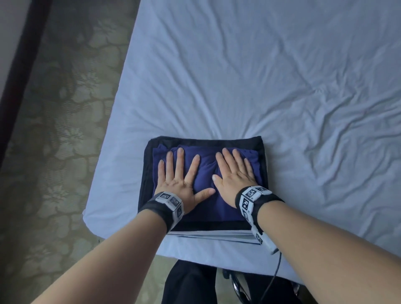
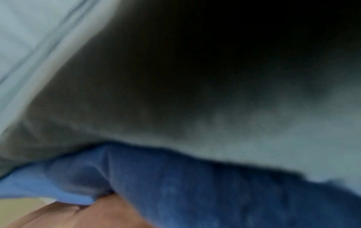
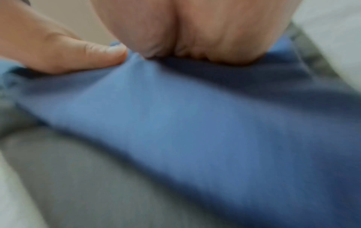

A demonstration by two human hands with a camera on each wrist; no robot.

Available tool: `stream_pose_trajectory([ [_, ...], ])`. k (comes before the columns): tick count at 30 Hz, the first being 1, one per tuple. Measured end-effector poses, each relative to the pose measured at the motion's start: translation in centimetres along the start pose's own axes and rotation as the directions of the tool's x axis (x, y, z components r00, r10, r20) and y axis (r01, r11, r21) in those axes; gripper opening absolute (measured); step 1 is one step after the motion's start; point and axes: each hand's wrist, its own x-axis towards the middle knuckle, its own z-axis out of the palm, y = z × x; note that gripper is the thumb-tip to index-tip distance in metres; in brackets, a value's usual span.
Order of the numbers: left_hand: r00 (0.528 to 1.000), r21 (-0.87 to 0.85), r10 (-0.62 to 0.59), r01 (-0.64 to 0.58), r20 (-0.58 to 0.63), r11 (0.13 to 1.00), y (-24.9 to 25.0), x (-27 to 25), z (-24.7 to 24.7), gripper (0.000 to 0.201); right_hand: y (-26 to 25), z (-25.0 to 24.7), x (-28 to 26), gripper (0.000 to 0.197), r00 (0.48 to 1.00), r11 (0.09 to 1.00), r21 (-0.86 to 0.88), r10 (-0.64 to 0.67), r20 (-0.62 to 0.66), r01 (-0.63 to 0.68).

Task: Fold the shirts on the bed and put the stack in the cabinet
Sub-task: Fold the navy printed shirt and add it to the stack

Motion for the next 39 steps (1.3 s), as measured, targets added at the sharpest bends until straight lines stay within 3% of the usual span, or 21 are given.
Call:
stream_pose_trajectory([
  [3,0.998,-0.218,-0.004,-0.010,-0.060,0.976,-0.8,-1.1,-4.0,0.081,-0.8,-5.9,0.6,0.067,0.997,0.998,-0.043,-0.048,-0.058,0.045],
  [5,0.971,-0.177,0.015,-0.059,-0.238,0.982,-1.3,-1.4,-6.5,0.079,-0.5,-8.3,1.4,0.079,0.990,0.989,-0.124,-0.090,-0.107,0.077],
  [6,0.956,-0.120,0.038,-0.076,-0.290,0.990,-1.4,-1.2,-7.5,0.086,-0.3,-8.8,1.9,0.092,0.994,0.986,-0.143,-0.092,-0.059,0.083],
  [7,0.959,-0.063,0.058,-0.078,-0.278,0.995,-1.4,-0.8,-8.2,0.095,0.0,-8.8,2.4,0.102,0.996,0.985,-0.150,-0.088,0.015,0.089],
  [9,0.988,0.030,0.066,-0.063,-0.138,0.998,-1.2,0.6,-8.9,0.107,0.6,-8.0,3.2,0.100,0.989,0.981,-0.171,-0.071,0.131,0.093],
  [11,0.999,0.059,0.050,-0.049,-0.016,0.997,-1.0,1.7,-8.2,0.104,1.3,-6.7,3.3,0.088,0.987,0.976,-0.198,-0.063,0.146,0.091],
  [13,0.998,0.039,0.063,-0.064,0.028,0.997,-0.6,2.0,-6.9,0.092,2.0,-5.6,2.7,0.083,0.988,0.978,-0.188,-0.059,0.141,0.085],
  [16,0.996,0.070,0.091,-0.089,-0.020,0.994,0.3,1.5,-5.2,0.074,3.4,-4.3,1.5,0.082,0.990,0.979,-0.179,-0.077,0.114,0.096],
  [25,0.988,0.013,0.065,-0.064,-0.143,0.998,-1.8,-0.4,-2.4,0.053,1.3,-1.8,-1.3,0.076,0.992,0.985,-0.131,-0.116,-0.048,0.109],
  [28,0.974,-0.081,0.048,-0.068,-0.221,0.994,-1.4,-0.3,-3.1,0.068,1.8,-3.3,-1.6,0.085,0.993,0.992,-0.087,-0.100,-0.058,0.095],
  [31,0.921,-0.388,-0.172,0.025,-0.349,0.921,-4.0,-1.7,-4.0,0.114,3.2,-5.5,-3.0,0.097,0.959,0.992,0.121,0.049,-0.279,-0.016],
  [33,0.892,-0.700,-0.384,0.115,-0.241,0.705,-6.2,-3.7,-4.2,0.137,4.8,-6.1,-4.9,0.103,0.869,0.868,0.475,0.339,-0.361,-0.142],
  [35,0.899,-0.837,-0.438,0.239,0.000,0.493,-7.9,-5.5,-3.1,0.142,6.0,-5.0,-6.8,0.110,0.813,0.542,0.808,0.564,-0.143,-0.234],
  [36,0.901,-0.843,-0.424,0.294,0.089,0.449,-8.4,-6.2,-2.3,0.142,6.5,-3.9,-7.5,0.114,0.813,0.394,0.879,0.583,-0.013,-0.269],
  [37,0.904,-0.845,-0.406,0.319,0.135,0.430,-8.8,-6.6,-1.4,0.148,6.7,-2.5,-8.0,0.120,0.820,0.310,0.905,0.569,0.071,-0.293],
  [39,0.920,-0.875,-0.359,0.297,0.156,0.382,-9.1,-7.0,0.1,0.166,6.7,0.2,-8.6,0.130,0.847,0.308,0.900,0.519,0.114,-0.310],
])
